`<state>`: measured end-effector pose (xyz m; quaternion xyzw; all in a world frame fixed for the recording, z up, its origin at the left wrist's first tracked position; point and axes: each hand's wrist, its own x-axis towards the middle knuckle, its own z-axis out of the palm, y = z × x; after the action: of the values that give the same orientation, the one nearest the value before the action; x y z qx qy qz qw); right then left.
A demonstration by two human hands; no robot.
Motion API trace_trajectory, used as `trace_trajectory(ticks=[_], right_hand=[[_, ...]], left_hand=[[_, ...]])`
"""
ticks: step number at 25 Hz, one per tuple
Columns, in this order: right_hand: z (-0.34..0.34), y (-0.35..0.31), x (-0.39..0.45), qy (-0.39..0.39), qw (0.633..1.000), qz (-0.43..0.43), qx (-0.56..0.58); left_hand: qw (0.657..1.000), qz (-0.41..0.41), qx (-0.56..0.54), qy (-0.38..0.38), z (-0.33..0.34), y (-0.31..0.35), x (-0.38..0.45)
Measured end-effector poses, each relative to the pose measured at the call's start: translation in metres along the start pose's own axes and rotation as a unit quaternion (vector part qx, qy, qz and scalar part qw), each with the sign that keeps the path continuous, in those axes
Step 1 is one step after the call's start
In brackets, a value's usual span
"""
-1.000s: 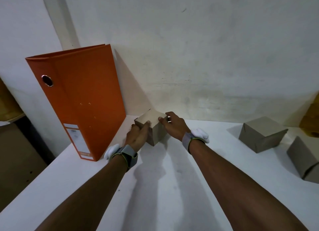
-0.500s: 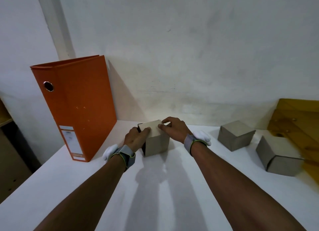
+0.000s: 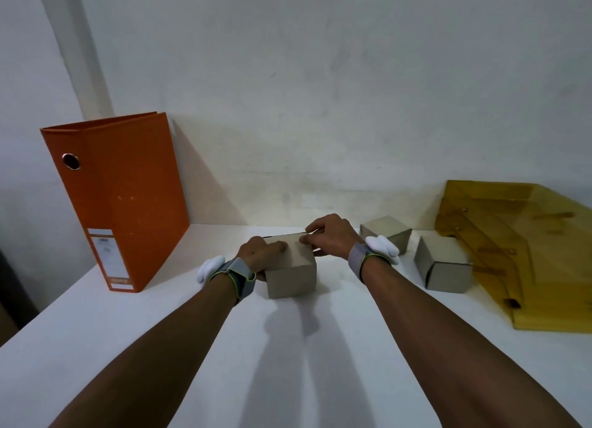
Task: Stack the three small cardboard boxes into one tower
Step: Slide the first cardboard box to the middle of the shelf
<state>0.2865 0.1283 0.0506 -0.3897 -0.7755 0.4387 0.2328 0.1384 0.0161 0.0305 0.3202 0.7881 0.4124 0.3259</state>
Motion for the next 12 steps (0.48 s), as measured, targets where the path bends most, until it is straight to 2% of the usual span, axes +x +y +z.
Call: trace_trajectory(ticks=[8, 12], right_hand=[[-0.033, 0.026, -0.025, 0.024, 0.999, 0.017, -0.024], [-0.037, 0.034, -0.032, 0.018, 0.999, 0.036, -0.024]], left_hand=[[0.998, -0.008, -0.004, -0.057, 0.036, 0.011, -0.021], [0.998, 0.002, 0.007, -0.061, 0.047, 0.009, -0.021]])
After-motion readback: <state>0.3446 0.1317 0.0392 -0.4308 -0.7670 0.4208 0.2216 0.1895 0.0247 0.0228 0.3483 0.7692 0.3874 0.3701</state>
